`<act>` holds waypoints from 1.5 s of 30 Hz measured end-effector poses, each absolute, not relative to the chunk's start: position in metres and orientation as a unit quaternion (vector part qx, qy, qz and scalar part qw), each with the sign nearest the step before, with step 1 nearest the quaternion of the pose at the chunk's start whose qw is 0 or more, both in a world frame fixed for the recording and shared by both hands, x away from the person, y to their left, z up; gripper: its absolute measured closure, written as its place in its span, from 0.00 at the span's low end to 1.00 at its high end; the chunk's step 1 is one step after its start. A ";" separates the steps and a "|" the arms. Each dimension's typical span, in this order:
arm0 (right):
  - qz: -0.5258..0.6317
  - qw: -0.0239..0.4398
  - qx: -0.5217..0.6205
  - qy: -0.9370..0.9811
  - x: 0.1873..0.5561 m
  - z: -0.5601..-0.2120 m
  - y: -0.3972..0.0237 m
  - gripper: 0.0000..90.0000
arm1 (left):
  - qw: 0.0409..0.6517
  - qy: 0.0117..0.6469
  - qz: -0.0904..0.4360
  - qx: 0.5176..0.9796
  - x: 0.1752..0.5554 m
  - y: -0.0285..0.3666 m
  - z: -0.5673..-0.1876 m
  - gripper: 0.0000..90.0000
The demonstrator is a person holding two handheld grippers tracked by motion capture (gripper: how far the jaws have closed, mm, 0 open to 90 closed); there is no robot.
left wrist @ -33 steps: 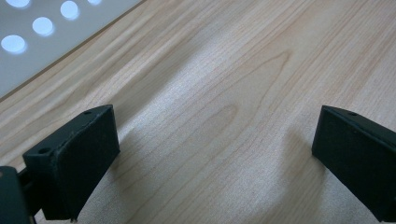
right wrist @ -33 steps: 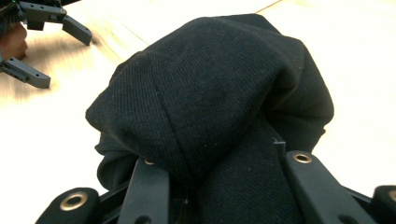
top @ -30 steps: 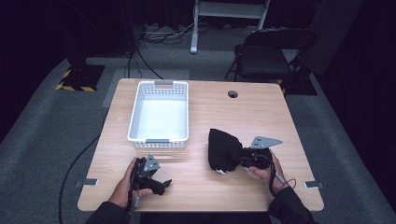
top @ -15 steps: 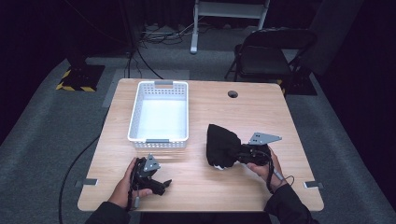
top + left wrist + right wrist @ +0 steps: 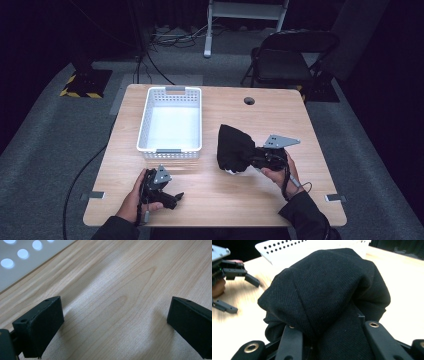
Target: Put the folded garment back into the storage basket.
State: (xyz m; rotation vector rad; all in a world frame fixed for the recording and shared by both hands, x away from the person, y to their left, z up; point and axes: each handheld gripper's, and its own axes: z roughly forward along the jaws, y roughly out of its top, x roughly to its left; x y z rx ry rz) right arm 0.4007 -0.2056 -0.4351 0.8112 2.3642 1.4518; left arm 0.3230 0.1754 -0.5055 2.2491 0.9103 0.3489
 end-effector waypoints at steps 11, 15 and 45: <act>0.505 0.132 0.271 0.809 0.414 -0.414 -0.188 0.74 | 0.339 0.349 0.134 0.863 0.323 0.176 -0.506 0.01; 0.502 0.134 0.268 0.811 0.418 -0.409 -0.182 0.74 | 0.339 0.349 0.133 0.863 0.323 0.176 -0.506 0.01; 0.502 0.153 0.258 0.811 0.446 -0.384 -0.146 0.74 | 0.338 0.348 0.134 0.864 0.323 0.176 -0.506 0.01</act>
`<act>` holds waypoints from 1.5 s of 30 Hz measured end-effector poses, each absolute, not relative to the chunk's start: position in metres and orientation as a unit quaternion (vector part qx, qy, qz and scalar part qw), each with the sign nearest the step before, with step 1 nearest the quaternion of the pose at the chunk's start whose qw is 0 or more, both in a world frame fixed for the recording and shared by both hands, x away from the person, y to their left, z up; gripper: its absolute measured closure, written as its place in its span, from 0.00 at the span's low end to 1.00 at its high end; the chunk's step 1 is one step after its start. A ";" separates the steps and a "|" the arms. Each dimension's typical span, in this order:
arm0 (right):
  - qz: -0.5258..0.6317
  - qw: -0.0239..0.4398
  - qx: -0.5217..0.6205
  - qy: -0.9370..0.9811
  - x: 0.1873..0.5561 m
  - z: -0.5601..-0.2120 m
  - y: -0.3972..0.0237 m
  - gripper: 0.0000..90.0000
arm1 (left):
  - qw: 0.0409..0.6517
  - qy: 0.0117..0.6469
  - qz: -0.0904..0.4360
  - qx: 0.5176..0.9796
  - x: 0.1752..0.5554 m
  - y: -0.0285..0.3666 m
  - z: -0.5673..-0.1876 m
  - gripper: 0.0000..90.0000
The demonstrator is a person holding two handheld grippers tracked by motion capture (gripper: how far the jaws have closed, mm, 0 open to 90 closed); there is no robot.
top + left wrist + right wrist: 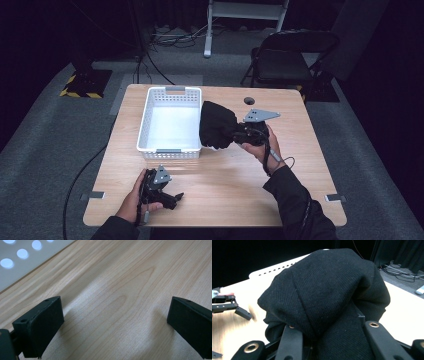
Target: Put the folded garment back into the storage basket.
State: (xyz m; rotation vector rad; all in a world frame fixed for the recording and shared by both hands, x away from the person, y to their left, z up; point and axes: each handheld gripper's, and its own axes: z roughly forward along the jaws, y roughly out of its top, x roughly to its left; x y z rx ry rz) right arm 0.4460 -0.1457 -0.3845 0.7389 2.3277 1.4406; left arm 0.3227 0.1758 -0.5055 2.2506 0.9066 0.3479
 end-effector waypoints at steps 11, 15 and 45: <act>0.502 0.149 0.249 0.815 0.456 -0.378 -0.130 0.74 | 0.339 0.348 0.133 0.864 0.323 0.176 -0.506 0.01; 0.502 0.148 0.246 0.816 0.458 -0.375 -0.126 0.74 | 0.339 0.348 0.133 0.864 0.323 0.176 -0.506 0.01; 0.488 0.143 0.244 0.826 0.475 -0.380 -0.094 0.74 | 0.339 0.348 0.134 0.864 0.323 0.176 -0.506 0.01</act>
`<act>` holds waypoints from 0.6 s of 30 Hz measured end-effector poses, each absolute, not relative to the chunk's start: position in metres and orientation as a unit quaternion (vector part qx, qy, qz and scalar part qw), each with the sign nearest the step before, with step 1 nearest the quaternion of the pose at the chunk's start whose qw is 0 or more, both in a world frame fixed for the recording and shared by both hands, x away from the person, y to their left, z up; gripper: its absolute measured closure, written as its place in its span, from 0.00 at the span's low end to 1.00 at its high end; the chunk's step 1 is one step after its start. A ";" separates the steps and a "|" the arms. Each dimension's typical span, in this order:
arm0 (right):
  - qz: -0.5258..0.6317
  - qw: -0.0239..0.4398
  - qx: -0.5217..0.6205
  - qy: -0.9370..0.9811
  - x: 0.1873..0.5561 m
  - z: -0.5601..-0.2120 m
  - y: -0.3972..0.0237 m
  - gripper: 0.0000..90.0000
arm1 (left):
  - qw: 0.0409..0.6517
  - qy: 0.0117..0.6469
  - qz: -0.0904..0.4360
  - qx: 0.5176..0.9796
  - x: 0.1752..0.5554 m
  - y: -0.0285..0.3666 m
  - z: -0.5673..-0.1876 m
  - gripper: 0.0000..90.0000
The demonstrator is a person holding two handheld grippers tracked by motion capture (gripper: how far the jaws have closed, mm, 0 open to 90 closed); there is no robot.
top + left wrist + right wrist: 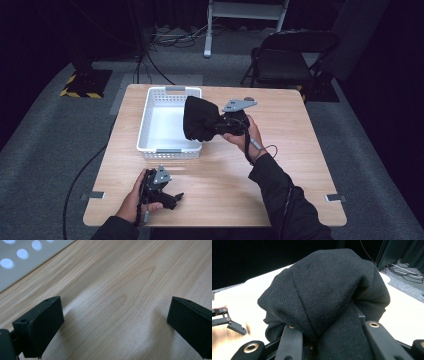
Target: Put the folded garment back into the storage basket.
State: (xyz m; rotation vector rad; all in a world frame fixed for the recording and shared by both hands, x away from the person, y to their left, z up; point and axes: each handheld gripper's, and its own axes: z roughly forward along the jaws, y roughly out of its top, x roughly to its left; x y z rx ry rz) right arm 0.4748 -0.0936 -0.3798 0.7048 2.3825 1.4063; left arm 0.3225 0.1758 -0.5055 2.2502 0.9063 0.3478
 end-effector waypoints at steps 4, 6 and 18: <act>0.485 0.143 0.245 0.827 0.477 -0.380 -0.088 0.74 | 0.339 0.348 0.133 0.864 0.323 0.176 -0.506 0.01; 0.485 0.142 0.245 0.827 0.479 -0.381 -0.085 0.74 | 0.339 0.348 0.133 0.864 0.323 0.176 -0.506 0.01; 0.476 0.136 0.243 0.834 0.486 -0.386 -0.065 0.73 | 0.339 0.348 0.133 0.864 0.323 0.176 -0.506 0.01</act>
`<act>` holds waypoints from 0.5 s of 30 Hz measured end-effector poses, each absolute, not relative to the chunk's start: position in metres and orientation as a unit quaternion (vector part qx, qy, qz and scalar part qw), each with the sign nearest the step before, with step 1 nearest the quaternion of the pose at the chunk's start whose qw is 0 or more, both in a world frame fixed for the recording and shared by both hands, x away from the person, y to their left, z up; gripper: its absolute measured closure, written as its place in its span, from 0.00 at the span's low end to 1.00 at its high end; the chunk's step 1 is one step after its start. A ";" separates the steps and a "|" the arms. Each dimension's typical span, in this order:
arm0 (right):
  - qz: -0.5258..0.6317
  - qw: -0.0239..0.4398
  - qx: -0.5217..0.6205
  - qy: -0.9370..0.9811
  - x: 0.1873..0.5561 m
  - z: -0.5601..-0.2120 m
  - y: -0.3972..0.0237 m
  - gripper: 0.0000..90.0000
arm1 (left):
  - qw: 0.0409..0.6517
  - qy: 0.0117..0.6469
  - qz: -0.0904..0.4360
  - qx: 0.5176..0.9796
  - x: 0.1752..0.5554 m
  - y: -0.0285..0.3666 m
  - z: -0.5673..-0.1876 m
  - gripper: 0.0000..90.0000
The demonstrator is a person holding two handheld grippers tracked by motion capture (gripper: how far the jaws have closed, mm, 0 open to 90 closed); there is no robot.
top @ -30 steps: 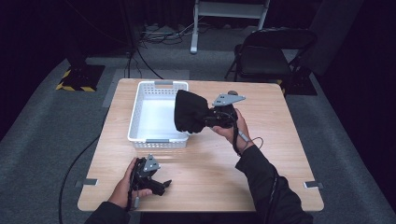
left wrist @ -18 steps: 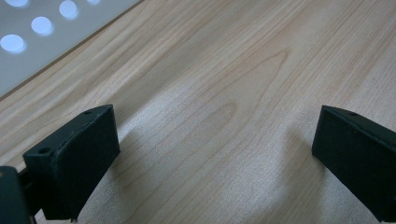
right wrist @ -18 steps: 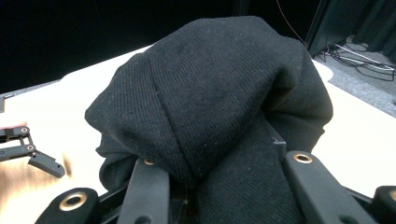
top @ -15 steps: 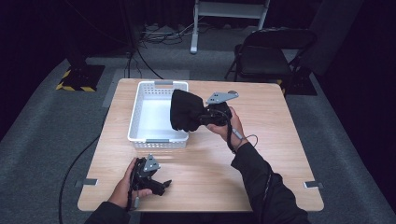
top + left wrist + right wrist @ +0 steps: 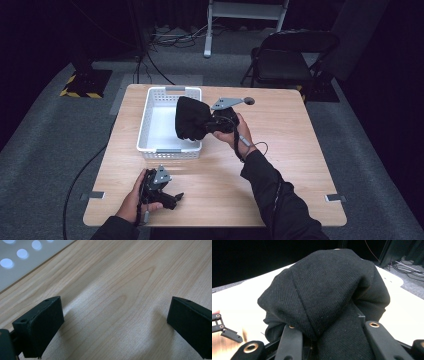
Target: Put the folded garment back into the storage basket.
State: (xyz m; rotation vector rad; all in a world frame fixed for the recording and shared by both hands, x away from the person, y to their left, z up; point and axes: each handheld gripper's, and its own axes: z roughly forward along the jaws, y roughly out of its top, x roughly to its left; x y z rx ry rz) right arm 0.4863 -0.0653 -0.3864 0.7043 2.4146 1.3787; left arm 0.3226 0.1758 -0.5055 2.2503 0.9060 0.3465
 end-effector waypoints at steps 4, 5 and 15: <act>0.470 0.135 0.244 0.837 0.489 -0.390 -0.060 0.73 | 0.339 0.348 0.133 0.864 0.323 0.176 -0.506 0.01; 0.469 0.134 0.246 0.838 0.490 -0.391 -0.058 0.73 | 0.339 0.348 0.133 0.864 0.323 0.176 -0.506 0.01; 0.465 0.126 0.249 0.840 0.495 -0.399 -0.046 0.73 | 0.339 0.347 0.132 0.864 0.323 0.176 -0.506 0.01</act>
